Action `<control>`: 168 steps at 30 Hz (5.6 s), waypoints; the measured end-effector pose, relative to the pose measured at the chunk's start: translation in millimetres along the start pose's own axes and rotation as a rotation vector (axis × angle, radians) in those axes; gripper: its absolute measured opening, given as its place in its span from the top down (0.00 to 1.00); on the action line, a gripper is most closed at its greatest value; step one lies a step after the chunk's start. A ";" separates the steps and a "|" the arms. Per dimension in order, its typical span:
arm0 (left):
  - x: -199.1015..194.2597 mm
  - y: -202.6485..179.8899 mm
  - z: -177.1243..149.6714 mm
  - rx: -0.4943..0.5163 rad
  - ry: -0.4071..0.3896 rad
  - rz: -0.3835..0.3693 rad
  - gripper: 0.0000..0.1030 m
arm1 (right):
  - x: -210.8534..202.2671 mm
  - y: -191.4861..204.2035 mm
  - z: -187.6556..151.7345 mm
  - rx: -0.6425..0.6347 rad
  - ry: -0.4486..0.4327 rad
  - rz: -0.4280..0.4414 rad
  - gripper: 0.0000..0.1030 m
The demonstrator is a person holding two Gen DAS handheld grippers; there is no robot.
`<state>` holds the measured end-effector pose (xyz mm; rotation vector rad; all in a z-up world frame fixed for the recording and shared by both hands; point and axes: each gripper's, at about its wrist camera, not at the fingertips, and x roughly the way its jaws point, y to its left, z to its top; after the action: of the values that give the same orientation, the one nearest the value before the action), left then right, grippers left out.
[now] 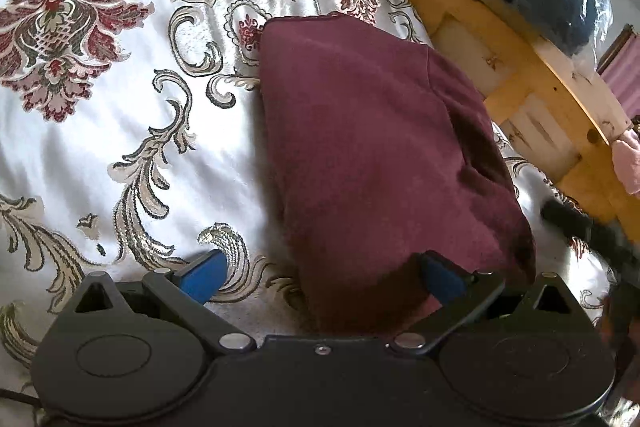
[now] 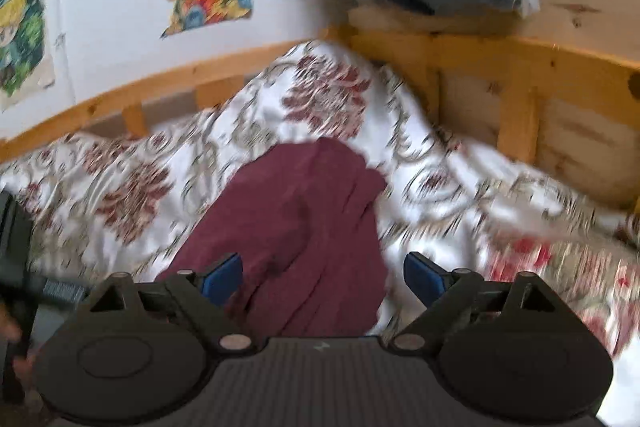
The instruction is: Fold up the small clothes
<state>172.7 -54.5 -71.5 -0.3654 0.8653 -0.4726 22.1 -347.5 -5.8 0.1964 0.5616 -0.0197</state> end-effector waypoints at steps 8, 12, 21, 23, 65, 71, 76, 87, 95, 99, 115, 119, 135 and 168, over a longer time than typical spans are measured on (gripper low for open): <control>-0.9 -4.8 -1.5 0.012 0.004 -0.012 0.01 | 69.2 -31.7 51.5 0.096 0.036 0.035 0.57; 0.2 -9.7 -3.3 0.042 0.006 -0.022 0.01 | 94.1 -34.0 63.9 0.098 0.045 0.057 0.75; 4.7 -9.9 -3.1 0.049 0.014 -0.030 0.01 | 114.9 -19.5 67.3 -0.016 0.080 -0.023 0.93; 4.6 -10.2 -3.3 0.050 0.014 -0.031 0.01 | 118.2 -22.0 65.7 -0.012 0.084 -0.032 0.93; 12.8 -1.1 -8.9 0.009 0.019 -0.185 0.00 | 184.9 -62.7 65.8 0.183 0.214 0.189 0.20; 13.2 -0.6 -9.0 0.017 0.021 -0.190 0.00 | 185.5 -58.6 62.1 0.190 0.205 0.239 0.43; 13.5 -1.6 -8.1 0.021 0.023 -0.188 0.00 | 185.1 -59.1 59.6 0.215 0.194 0.231 0.43; 12.8 -2.0 -7.1 0.019 0.026 -0.189 0.00 | 186.2 -58.6 56.8 0.233 0.189 0.216 0.41; 12.9 -1.7 -6.6 0.020 0.026 -0.190 0.00 | 187.1 -55.3 55.7 0.218 0.183 0.205 0.42; 12.9 -1.7 -5.7 0.021 0.029 -0.201 0.00 | 186.0 -52.6 55.0 0.207 0.178 0.202 0.46; 22.2 -6.5 -4.0 0.039 0.066 -0.223 0.20 | 170.1 -11.8 61.5 -0.037 0.139 0.111 0.68; 19.5 -1.8 -0.6 -0.014 0.066 -0.203 0.37 | 165.7 -4.7 62.3 -0.046 0.120 0.089 0.74; -19.7 -21.9 37.6 0.052 0.041 0.009 0.52 | 122.1 48.5 101.4 -0.103 -0.027 0.156 0.77; -18.4 51.3 86.5 0.121 -0.033 0.213 0.33 | 248.1 65.9 104.4 0.079 0.037 0.149 0.72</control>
<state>243.7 8.2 -33.1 -0.1671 0.8286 -0.3182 292.0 -294.0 -39.1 0.3153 0.5823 0.1065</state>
